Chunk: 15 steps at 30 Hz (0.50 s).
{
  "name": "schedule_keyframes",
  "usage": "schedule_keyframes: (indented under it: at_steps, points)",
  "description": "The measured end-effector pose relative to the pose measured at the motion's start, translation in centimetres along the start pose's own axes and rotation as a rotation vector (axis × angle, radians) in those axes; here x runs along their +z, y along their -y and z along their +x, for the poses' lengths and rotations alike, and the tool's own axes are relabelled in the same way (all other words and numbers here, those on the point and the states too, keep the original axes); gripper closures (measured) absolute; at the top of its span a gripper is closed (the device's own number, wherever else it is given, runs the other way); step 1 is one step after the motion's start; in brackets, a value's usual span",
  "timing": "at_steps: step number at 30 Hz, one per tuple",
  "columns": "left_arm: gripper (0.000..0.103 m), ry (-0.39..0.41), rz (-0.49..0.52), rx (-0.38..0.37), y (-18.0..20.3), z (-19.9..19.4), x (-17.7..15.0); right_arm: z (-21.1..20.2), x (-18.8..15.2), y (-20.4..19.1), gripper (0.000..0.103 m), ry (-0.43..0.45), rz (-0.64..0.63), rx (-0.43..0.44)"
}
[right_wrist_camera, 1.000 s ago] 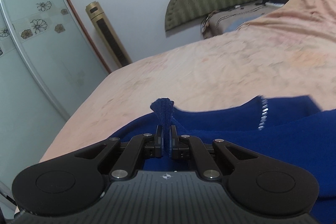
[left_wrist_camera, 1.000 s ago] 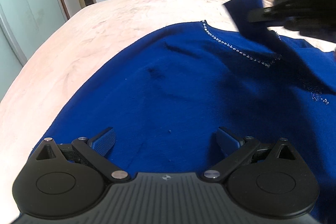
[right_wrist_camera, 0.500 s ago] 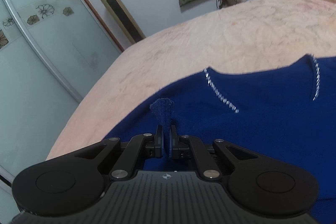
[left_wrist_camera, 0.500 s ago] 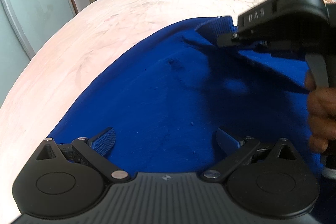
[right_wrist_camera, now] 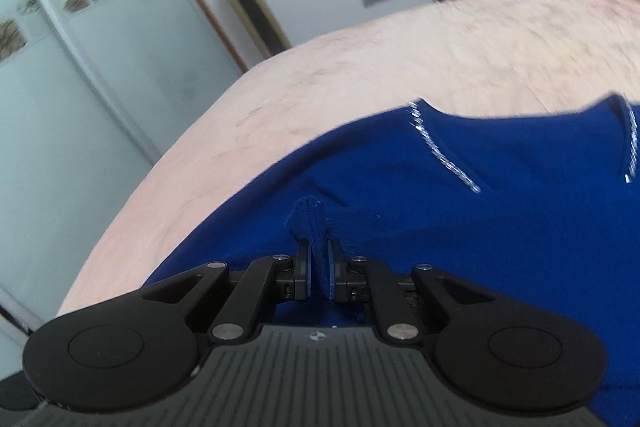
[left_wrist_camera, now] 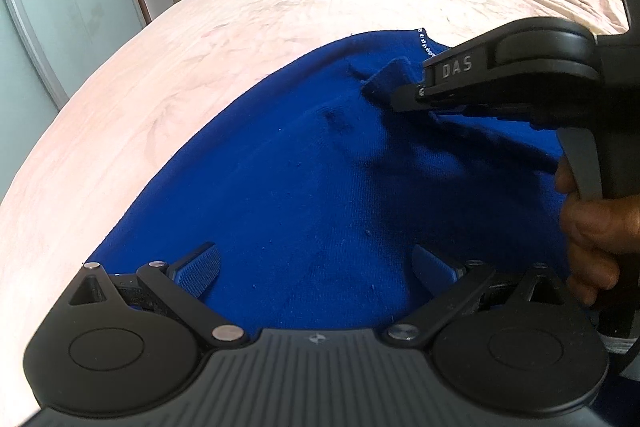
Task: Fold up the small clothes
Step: 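Carry the held sleeve across the sweater body with the right gripper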
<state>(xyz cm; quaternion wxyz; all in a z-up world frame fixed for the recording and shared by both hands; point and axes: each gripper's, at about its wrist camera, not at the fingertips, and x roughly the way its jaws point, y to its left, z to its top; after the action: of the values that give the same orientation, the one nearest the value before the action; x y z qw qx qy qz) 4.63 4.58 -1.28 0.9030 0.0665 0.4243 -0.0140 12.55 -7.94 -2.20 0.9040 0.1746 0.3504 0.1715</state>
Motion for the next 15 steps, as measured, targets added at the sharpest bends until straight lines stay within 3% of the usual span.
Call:
schedule_keyframes:
  at_steps: [10,15]
  points:
    - [0.0,-0.004,0.009,0.007,0.4,0.1,0.0,-0.6,0.7,-1.6,0.091,0.039,-0.079,0.022]
    - [0.0,-0.006,0.017,0.009,0.4,0.1,-0.1,0.3,0.8,-2.5,0.09,0.004,-0.122,0.051]
